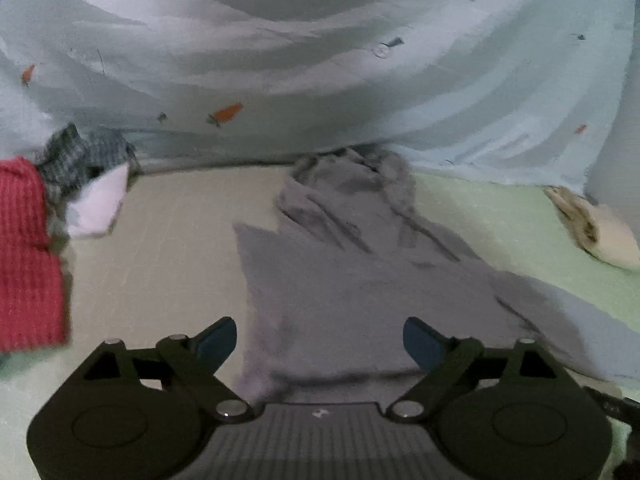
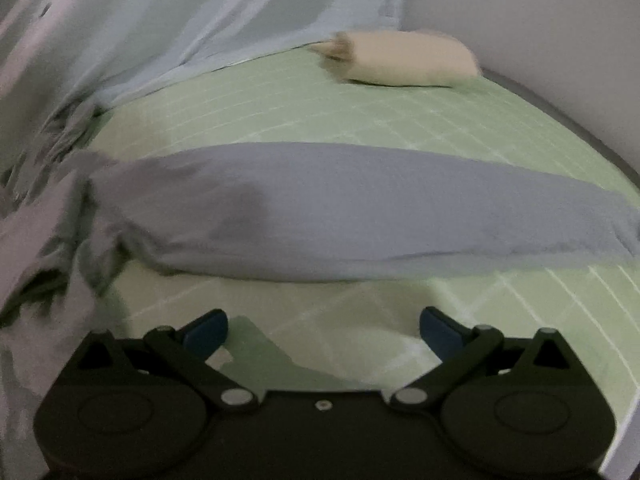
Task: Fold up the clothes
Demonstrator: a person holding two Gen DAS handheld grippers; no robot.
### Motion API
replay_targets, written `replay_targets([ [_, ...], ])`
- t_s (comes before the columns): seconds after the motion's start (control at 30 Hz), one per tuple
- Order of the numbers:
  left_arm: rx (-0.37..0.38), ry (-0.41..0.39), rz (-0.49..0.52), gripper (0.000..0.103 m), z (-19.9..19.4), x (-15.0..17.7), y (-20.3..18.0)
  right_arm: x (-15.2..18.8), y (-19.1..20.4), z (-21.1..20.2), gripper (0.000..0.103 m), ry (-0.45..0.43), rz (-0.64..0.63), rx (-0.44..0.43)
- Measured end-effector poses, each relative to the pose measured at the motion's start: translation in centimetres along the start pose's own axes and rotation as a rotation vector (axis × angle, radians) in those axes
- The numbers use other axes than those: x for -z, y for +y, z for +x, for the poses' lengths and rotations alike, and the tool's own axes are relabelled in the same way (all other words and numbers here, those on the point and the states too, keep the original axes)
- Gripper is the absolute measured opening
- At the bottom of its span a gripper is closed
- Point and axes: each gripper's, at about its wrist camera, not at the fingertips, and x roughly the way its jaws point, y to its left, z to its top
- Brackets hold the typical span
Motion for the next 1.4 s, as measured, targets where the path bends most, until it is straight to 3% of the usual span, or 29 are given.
replay_targets([
  [0.2,0.017,-0.003,-0.030,0.095,-1.9,2.7,-2.8,-0.2,-5.6,0.1,0.103,-0.045,0.060,0.040],
  [0.5,-0.042,0.019,-0.102,0.095,-2.3,4.3,-5.7,-3.4,-14.6,2.1,0.103,-0.125,0.220,0.045],
  [0.67,-0.037,-0.003,-0.150,0.095,-3.0,3.8,-6.0,-5.6,-16.8,4.6,0.103,-0.131,0.188,0.153],
  [0.87,-0.107,-0.005,-0.161,0.096,-3.6,3.7,-5.9,-7.9,-18.6,6.8,0.103,-0.140,0.223,0.240],
  [0.93,-0.128,0.004,-0.178,0.096,-3.7,3.8,-5.6,-8.2,-18.5,6.7,0.092,-0.152,0.208,0.225],
  [0.97,-0.140,0.006,-0.187,0.096,-3.7,3.8,-5.4,-8.3,-18.4,6.6,0.070,-0.161,0.197,0.215],
  [1.0,-0.147,0.008,-0.194,0.096,-3.8,3.8,-5.2,-8.4,-18.3,6.5,0.036,-0.170,0.187,0.205],
  [1.03,-0.152,0.009,-0.198,0.096,-3.9,3.9,-5.0,-8.6,-18.2,6.5,0.023,-0.169,0.177,0.178],
  [1.07,-0.156,0.010,-0.200,0.096,-4.0,3.9,-4.8,-8.8,-18.0,6.4,0.017,-0.162,0.168,0.160],
  [1.23,-0.167,0.026,-0.201,0.096,-4.0,3.8,-3.9,-9.4,-15.2,5.5,0.014,-0.173,0.112,0.078],
  [1.4,-0.143,0.026,-0.189,0.096,-3.3,3.0,-2.7,-9.0,-7.3,2.4,0.013,-0.214,-0.013,-0.119],
])
